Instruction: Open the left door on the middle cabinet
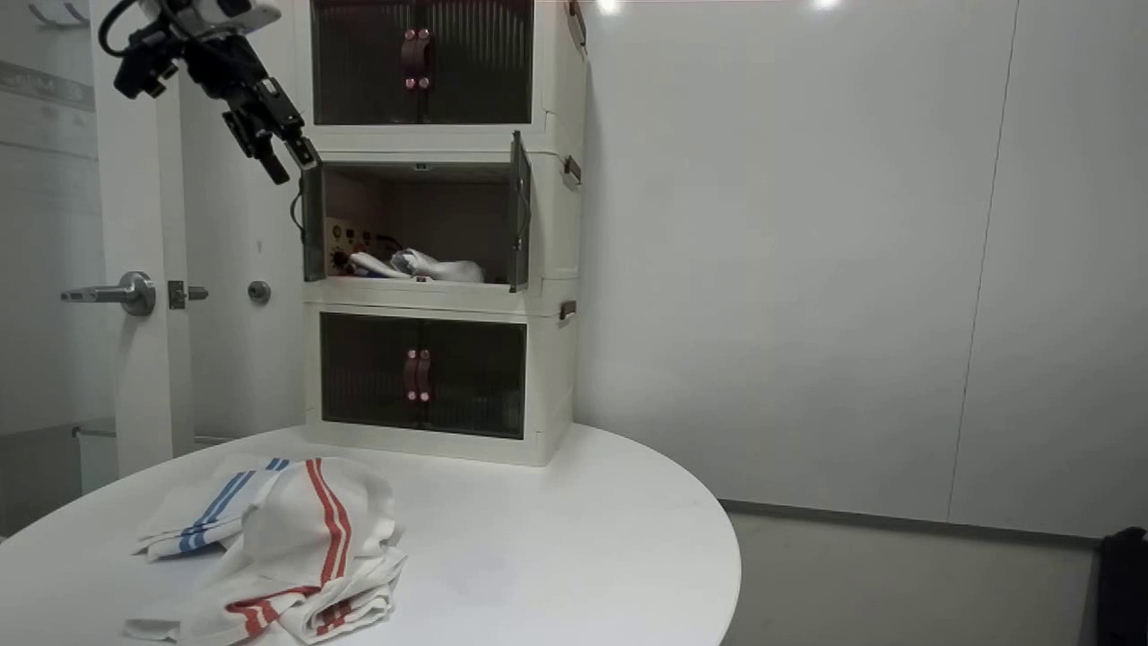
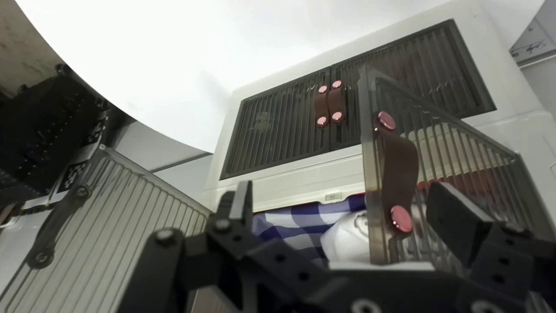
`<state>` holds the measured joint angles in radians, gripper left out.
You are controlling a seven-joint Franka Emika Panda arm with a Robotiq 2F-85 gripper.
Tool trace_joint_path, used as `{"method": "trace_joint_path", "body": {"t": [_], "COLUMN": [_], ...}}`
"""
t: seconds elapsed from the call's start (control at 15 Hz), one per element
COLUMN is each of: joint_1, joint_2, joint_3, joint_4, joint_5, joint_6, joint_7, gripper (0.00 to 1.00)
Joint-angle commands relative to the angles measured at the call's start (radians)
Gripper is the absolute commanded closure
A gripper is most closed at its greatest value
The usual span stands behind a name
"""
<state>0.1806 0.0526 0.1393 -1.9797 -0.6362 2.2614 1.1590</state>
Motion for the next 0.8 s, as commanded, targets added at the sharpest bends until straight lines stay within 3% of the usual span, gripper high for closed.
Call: {"method": "trace_joint_path", "body": {"t": [0.0,0.2,0.73], "joint_1": [-0.01,-0.009,-0.058], "joint_2": [-0.042,-0.06,-0.096], "joint_3": [0.009,0.007,-0.016], "joint_4": [-0.02,-0.002,0.031], "joint_5": [0.181,0.273,0.242], "joint_6": [0.009,-0.032,-0.014], "joint_7": [-0.27,-0.477,-0.76], "gripper": [0.0,0.0,0.0]}}
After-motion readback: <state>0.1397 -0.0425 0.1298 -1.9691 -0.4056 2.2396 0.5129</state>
